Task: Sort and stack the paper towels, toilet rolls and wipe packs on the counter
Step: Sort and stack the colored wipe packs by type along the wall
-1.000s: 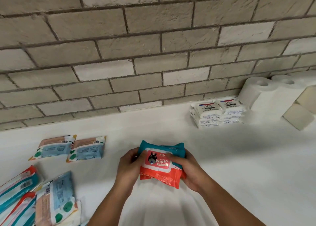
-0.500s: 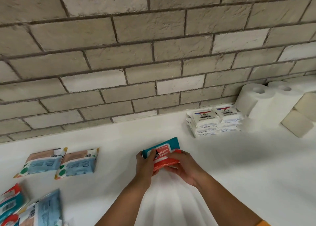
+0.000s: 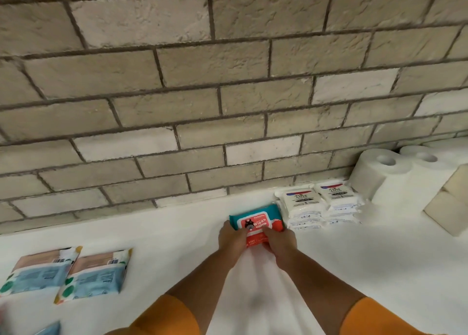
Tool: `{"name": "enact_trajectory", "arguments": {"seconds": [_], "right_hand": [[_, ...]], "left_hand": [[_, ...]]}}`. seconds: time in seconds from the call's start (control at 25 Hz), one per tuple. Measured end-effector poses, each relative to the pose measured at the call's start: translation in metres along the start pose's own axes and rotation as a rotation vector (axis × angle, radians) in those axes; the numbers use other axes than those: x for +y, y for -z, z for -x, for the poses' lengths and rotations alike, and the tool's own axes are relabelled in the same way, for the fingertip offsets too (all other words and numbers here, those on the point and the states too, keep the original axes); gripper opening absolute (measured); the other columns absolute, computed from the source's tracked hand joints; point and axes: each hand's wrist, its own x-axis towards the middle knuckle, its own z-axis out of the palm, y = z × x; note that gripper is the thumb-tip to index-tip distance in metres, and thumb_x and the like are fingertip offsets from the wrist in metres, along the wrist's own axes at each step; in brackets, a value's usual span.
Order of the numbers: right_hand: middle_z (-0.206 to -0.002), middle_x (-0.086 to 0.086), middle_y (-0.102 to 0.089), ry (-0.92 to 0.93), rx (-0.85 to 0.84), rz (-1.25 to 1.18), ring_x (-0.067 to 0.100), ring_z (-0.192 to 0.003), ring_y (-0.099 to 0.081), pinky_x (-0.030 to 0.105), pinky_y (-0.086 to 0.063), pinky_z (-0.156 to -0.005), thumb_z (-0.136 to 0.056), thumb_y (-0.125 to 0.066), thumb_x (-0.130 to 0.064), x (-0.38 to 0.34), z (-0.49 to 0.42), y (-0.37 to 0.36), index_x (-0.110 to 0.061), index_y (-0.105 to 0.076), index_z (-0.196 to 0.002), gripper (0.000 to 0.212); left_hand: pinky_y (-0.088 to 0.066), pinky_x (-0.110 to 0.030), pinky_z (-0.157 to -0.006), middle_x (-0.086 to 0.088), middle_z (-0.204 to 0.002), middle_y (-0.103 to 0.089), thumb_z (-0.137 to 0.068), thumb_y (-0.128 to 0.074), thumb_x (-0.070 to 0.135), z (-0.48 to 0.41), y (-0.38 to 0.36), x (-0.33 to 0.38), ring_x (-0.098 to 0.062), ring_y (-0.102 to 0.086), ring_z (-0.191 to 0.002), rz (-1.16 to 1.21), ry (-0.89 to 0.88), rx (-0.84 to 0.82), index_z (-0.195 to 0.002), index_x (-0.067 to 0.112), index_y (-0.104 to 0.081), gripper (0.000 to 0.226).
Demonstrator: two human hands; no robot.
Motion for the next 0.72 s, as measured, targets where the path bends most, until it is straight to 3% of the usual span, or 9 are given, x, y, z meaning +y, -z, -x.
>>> {"name": "enact_trajectory", "arguments": {"seconds": [0.08,0.16,0.24,0.44,0.56,0.72], "right_hand": [[-0.102,0.009,-0.07,-0.026,0.035,-0.028,0.028,-0.097,-0.071,0.045,-0.061,-0.092,-0.088,-0.079,-0.025,-0.004,-0.006,-0.004,-0.01,-0.059,-0.127,0.047],[-0.095,0.006,-0.067,-0.096,0.051,-0.127,0.027,-0.094,-0.071,0.043,-0.06,-0.093,-0.092,-0.075,-0.023,-0.008,-0.005,-0.005,-0.013,-0.057,-0.118,0.033],[-0.092,0.005,-0.066,-0.132,0.095,-0.147,0.025,-0.09,-0.07,0.042,-0.06,-0.093,-0.095,-0.071,-0.025,-0.006,-0.006,-0.005,-0.018,-0.056,-0.112,0.024],[-0.098,0.007,-0.066,-0.171,0.18,-0.172,0.025,-0.093,-0.068,0.041,-0.06,-0.093,-0.094,-0.069,-0.041,-0.001,-0.007,0.002,-0.02,-0.055,-0.114,0.032],[-0.092,0.012,-0.067,-0.242,0.11,-0.231,0.026,-0.084,-0.069,0.038,-0.063,-0.08,-0.094,-0.073,-0.025,-0.003,-0.005,0.008,-0.014,-0.058,-0.101,0.02],[-0.097,0.021,-0.073,-0.281,-0.01,-0.195,0.032,-0.085,-0.074,0.034,-0.062,-0.056,-0.088,-0.078,-0.011,-0.002,0.003,0.005,-0.007,-0.062,-0.112,0.029]], "left_hand": [[-0.056,-0.021,-0.078,-0.002,-0.131,-0.063,-0.089,-0.069,0.049,0.002,-0.002,0.006,-0.012,-0.063,-0.097,-0.063,-0.008,0.049,-0.136,0.021,-0.049,0.059],[-0.047,-0.013,-0.059,-0.003,-0.128,-0.065,-0.09,-0.068,0.047,0.002,-0.004,0.011,-0.012,-0.062,-0.09,-0.048,0.028,0.076,-0.132,0.02,-0.052,0.052],[-0.045,-0.012,-0.054,-0.003,-0.126,-0.066,-0.09,-0.068,0.047,0.003,-0.005,0.012,-0.013,-0.064,-0.088,-0.026,0.024,0.097,-0.129,0.02,-0.054,0.049],[-0.059,-0.028,-0.082,-0.006,-0.136,-0.06,-0.089,-0.069,0.048,0.004,-0.006,0.0,-0.019,-0.068,-0.101,0.053,0.063,0.134,-0.145,0.016,-0.042,0.07],[-0.057,-0.032,-0.088,-0.005,-0.139,-0.057,-0.073,-0.082,0.056,0.004,-0.008,0.002,-0.022,-0.066,-0.113,0.003,0.061,0.117,-0.146,0.02,-0.038,0.092],[-0.058,-0.035,-0.093,-0.005,-0.135,-0.058,-0.065,-0.092,0.044,0.002,-0.014,0.001,-0.024,-0.063,-0.113,-0.051,0.06,0.139,-0.138,0.022,-0.041,0.091]]}}
